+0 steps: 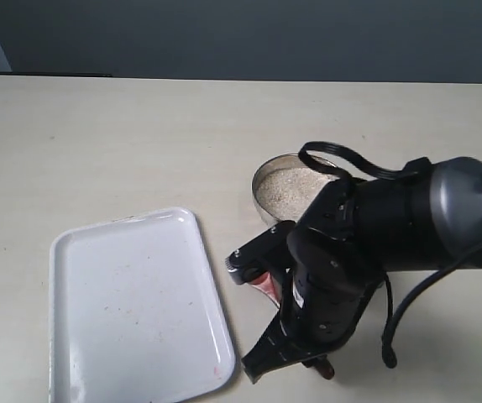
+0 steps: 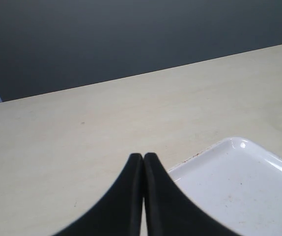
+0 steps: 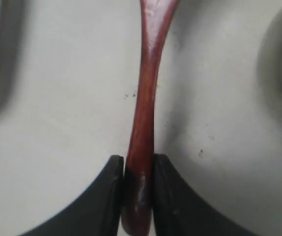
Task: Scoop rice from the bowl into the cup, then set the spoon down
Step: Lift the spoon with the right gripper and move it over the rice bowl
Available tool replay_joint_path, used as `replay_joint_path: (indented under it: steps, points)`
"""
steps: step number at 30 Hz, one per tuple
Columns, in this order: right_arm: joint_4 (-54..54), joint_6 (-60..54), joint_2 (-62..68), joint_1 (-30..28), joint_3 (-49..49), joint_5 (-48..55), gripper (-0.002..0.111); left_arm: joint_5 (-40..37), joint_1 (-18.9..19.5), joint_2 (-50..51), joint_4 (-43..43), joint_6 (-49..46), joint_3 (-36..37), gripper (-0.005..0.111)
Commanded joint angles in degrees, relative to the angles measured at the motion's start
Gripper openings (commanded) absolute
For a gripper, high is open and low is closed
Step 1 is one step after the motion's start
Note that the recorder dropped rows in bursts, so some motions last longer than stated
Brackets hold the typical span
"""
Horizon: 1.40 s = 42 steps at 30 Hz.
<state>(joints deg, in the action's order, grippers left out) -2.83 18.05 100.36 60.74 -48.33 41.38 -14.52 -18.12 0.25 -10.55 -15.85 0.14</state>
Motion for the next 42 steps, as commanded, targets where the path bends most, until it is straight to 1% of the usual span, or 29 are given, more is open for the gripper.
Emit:
replay_joint_path:
  steps: [1,8,11,13,15,17,19,21,24,27,31,34,39,42]
  points:
    - [-0.9,-0.4,-4.7,-0.1,0.0,0.8,0.0,0.8,-0.3,-0.2,0.1,0.3,-0.1,0.001]
    - [2.1,-4.6,-14.1,-0.1,-1.8,2.0,-0.001,0.8,-0.3,-0.2,0.1,0.3,-0.1,0.001]
    - [-1.2,-6.7,-18.1,-0.1,-5.8,5.5,-0.001,0.8,-0.3,-0.2,0.1,0.3,-0.1,0.001]
    - [-6.4,-7.6,-20.0,-0.1,-9.7,9.9,-0.001,0.8,-0.3,-0.2,0.1,0.3,-0.1,0.001]
    - [-14.1,-7.6,-20.6,-0.1,-13.3,15.1,-0.001,0.8,-0.3,-0.2,0.1,0.3,-0.1,0.001]
    - [-23.4,-8.4,-20.3,-0.1,-16.1,22.6,-0.001,0.8,-0.3,-0.2,0.1,0.3,-0.1,0.001]
    - [-31.5,-12.7,-19.5,-0.1,-17.5,28.6,-0.001,0.8,-0.3,-0.2,0.1,0.3,-0.1,0.001]
    - [-35.5,-19.5,-18.6,-0.1,-17.7,28.6,-0.001,0.8,-0.3,-0.2,0.1,0.3,-0.1,0.001]
    - [-36.1,-31.2,-16.2,-0.3,-17.7,28.6,-0.001,0.8,-0.3,-0.2,0.1,0.3,-0.1,0.001]
    - [-38.9,-37.2,-12.7,-0.8,-17.7,28.6,-0.001,0.8,-0.3,-0.2,0.1,0.3,-0.1,0.001]
    - [-44.2,-38.2,-7.3,-3.3,-17.7,28.6,-0.001,0.8,-0.3,-0.2,0.1,0.3,-0.1,0.001]
    - [-44.9,-38.2,-4.1,-6.4,-17.7,28.6,-0.001,0.8,-0.3,-0.2,0.1,0.3,-0.1,0.001]
    - [-47.5,-36.8,-2.0,-11.5,-17.7,28.6,-0.001,0.8,-0.3,-0.2,0.1,0.3,-0.1,0.001]
    - [-50.2,-34.6,-1.8,-12.4,-17.7,28.6,-0.001,0.8,-0.3,-0.2,0.1,0.3,-0.1,0.001]
